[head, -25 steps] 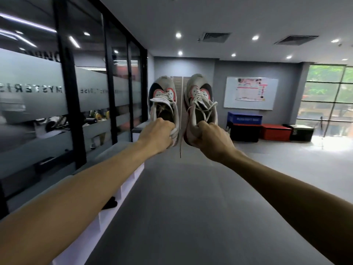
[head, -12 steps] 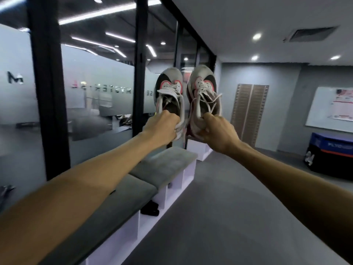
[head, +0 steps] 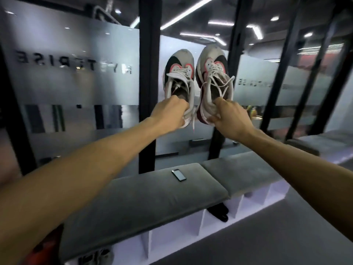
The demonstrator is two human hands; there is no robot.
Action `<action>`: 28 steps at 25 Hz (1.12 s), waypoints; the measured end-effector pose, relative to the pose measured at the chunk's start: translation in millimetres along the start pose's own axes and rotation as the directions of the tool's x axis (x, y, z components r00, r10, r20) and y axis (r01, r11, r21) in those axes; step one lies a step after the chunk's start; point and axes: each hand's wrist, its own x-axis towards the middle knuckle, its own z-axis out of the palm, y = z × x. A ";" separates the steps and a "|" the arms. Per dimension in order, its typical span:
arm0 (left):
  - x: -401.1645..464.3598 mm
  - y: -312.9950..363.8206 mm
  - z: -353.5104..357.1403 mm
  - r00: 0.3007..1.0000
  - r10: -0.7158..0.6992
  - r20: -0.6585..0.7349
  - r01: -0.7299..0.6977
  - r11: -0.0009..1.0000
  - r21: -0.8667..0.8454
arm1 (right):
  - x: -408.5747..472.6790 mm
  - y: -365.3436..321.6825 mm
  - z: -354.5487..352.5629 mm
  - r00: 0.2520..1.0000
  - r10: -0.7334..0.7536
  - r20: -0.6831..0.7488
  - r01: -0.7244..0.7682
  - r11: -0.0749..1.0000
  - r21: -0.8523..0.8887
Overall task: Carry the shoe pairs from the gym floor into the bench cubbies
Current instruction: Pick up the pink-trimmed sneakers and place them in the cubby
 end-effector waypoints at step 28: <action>-118.3 -151.3 177.8 0.886 -0.461 -0.055 0.454 0.836 0.307 | 4.6 -109.6 326.6 0.938 -0.336 -0.081 0.339 0.845 0.414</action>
